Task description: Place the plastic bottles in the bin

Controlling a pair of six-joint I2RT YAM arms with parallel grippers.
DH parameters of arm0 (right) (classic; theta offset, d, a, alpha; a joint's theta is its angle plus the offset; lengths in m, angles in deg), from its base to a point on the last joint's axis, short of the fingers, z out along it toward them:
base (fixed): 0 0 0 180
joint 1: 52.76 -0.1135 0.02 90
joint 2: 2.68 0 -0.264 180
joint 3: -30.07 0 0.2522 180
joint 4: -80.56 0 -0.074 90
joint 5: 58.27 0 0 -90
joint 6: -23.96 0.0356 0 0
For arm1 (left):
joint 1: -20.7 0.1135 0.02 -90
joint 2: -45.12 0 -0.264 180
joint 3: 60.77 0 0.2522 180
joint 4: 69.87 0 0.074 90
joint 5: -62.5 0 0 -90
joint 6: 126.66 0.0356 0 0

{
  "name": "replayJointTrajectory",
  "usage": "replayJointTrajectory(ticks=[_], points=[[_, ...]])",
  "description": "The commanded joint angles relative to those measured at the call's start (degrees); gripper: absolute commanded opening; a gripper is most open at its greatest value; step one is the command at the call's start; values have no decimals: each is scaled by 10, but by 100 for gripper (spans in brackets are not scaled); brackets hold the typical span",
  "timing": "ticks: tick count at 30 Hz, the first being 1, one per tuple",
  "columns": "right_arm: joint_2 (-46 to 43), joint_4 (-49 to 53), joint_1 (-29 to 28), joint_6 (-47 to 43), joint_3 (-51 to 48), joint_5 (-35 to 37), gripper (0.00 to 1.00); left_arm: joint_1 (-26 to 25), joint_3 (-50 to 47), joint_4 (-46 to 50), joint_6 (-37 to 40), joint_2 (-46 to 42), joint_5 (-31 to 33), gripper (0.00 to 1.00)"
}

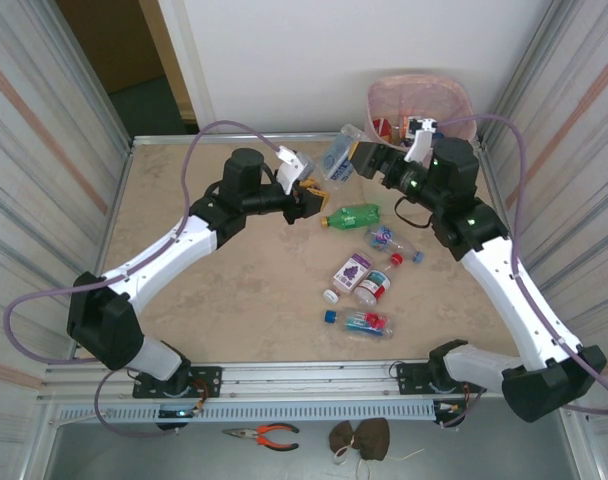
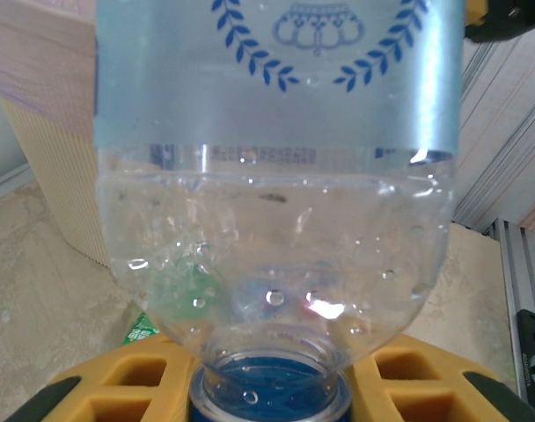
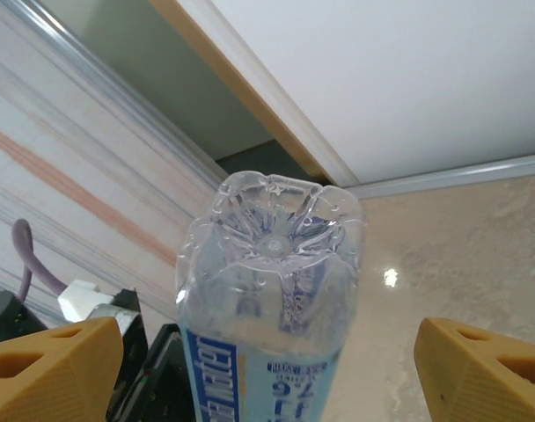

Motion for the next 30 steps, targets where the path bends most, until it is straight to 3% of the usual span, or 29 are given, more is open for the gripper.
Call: replayJointTrajectory(ticks=[1, 22, 25, 30], points=[[19, -33, -21, 18, 3, 24, 84, -2, 1, -14, -16, -20, 18, 27], [50, -49, -58, 44, 2, 56, 56, -1, -5, -23, -28, -34, 31, 29], [49, -46, -58, 40, 7, 59, 55, -1, -9, -28, -28, -41, 31, 36], [48, -20, -57, 9, 32, 74, 54, -1, -16, -36, -30, -58, 26, 58]])
